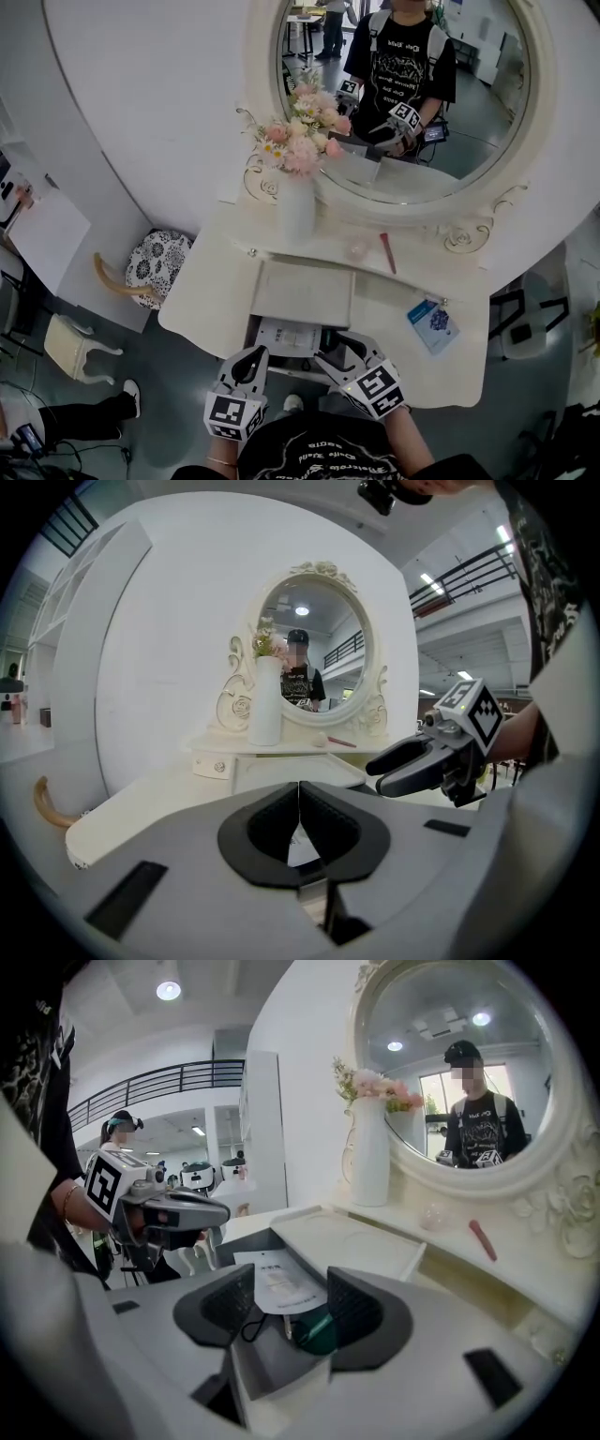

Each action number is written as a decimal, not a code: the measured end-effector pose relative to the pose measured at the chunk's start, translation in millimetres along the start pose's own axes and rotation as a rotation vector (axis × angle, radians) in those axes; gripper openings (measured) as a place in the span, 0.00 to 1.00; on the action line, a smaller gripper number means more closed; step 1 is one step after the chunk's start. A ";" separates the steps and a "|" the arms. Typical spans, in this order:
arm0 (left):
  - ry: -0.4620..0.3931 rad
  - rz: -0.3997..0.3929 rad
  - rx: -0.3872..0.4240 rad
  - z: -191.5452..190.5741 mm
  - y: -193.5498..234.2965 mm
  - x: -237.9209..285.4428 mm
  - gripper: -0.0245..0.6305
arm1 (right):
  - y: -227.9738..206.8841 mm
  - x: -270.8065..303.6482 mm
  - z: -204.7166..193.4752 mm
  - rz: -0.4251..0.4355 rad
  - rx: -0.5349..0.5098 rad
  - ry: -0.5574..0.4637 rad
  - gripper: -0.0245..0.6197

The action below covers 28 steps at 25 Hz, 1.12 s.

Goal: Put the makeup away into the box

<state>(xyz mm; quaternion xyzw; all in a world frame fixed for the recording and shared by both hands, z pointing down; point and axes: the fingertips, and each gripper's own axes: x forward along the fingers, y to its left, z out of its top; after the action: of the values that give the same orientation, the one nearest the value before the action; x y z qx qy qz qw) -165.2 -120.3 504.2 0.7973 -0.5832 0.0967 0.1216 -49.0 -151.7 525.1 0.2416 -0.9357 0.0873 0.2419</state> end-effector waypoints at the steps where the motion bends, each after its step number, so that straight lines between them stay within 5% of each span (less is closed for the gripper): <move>1: -0.001 -0.005 0.002 0.7 -0.8 1.2 0.06 | -2.1 -1.8 0.0 -0.010 0.003 -0.005 0.42; 28: 0.004 -0.166 0.044 7.1 -46.6 34.7 0.06 | -52.8 -60.3 -32.3 -0.260 0.115 -0.027 0.33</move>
<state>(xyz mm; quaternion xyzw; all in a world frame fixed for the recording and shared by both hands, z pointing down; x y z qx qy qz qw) -110.2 -140.4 503.9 0.8451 -0.5128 0.1004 0.1129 36.6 -163.7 525.7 0.3753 -0.8931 0.1054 0.2243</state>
